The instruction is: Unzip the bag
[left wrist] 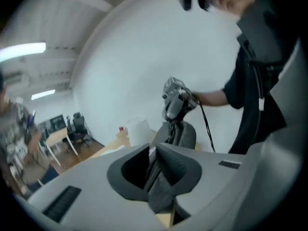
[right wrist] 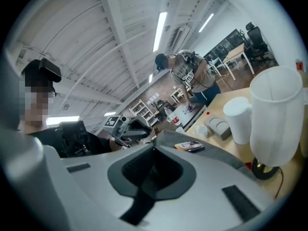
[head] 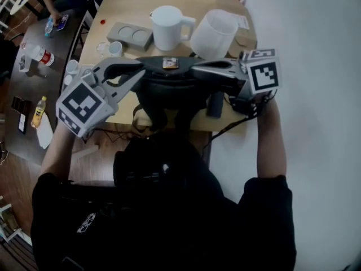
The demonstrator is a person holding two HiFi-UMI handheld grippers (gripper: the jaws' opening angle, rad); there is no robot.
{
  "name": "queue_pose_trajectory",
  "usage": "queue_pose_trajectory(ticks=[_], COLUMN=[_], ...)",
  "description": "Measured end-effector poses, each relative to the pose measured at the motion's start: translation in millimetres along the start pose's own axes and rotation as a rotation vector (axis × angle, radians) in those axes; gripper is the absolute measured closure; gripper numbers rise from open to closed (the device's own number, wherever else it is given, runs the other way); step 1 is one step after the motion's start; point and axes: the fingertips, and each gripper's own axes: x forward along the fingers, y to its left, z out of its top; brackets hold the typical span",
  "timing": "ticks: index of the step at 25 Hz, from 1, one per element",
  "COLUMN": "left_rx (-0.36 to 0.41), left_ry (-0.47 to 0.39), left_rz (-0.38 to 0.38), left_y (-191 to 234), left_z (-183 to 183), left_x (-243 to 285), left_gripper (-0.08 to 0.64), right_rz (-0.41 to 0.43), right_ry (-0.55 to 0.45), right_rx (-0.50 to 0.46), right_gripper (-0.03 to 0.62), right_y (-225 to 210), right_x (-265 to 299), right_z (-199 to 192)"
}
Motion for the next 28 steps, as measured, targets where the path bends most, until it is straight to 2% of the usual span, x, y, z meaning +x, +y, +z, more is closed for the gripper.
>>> queue_pose_trajectory(ticks=[1, 2, 3, 5, 7, 10, 13, 17, 20, 22, 28], left_rx=[0.103, 0.152, 0.145, 0.06, 0.003, -0.004, 0.056, 0.211, 0.288, 0.3, 0.208], left_ry=[0.043, 0.063, 0.061, 0.05, 0.089, 0.171, 0.256, 0.384, 0.435, 0.435, 0.369], left_rz=[-0.004, -0.027, -0.057, -0.118, -0.181, -0.246, -0.303, -0.402, -0.421, -0.413, -0.376], left_y=[-3.0, -7.1, -10.8, -13.2, -13.1, -9.1, -4.4, -14.9, -16.0, -12.8, 9.5], left_z=[0.0, 2.3, 6.4, 11.2, 5.0, -4.1, -6.0, -8.1, -10.7, -9.8, 3.1], left_x=[0.5, 1.7, 3.5, 7.4, 10.3, 18.0, 25.6, 31.5, 35.0, 37.3, 50.7], left_gripper=[0.459, 0.424, 0.419, 0.419, 0.419, 0.419, 0.419, 0.419, 0.419, 0.419, 0.42], right_rz=[0.002, 0.002, 0.001, 0.001, 0.0, 0.005, 0.014, 0.019, 0.015, 0.008, 0.013], right_ry=[-0.002, -0.003, -0.004, -0.005, -0.002, -0.001, 0.0, 0.005, 0.003, -0.001, 0.007], right_rx=[0.002, 0.004, 0.005, 0.003, 0.0, 0.007, 0.013, 0.01, 0.013, 0.019, 0.031], right_gripper=[0.583, 0.583, 0.583, 0.583, 0.583, 0.583, 0.583, 0.583, 0.583, 0.583, 0.583], right_y=[0.2, 0.3, 0.4, 0.8, 1.6, 2.5, 3.3, 4.3, 4.2, 4.1, 3.4], right_x=[-0.1, -0.3, -0.6, -0.7, -0.1, -0.6, -1.1, -1.2, -1.0, -1.1, -1.5], right_z=[-0.5, -1.1, -1.7, -2.2, -2.1, -2.1, -3.3, -3.7, -3.4, -3.5, -4.9])
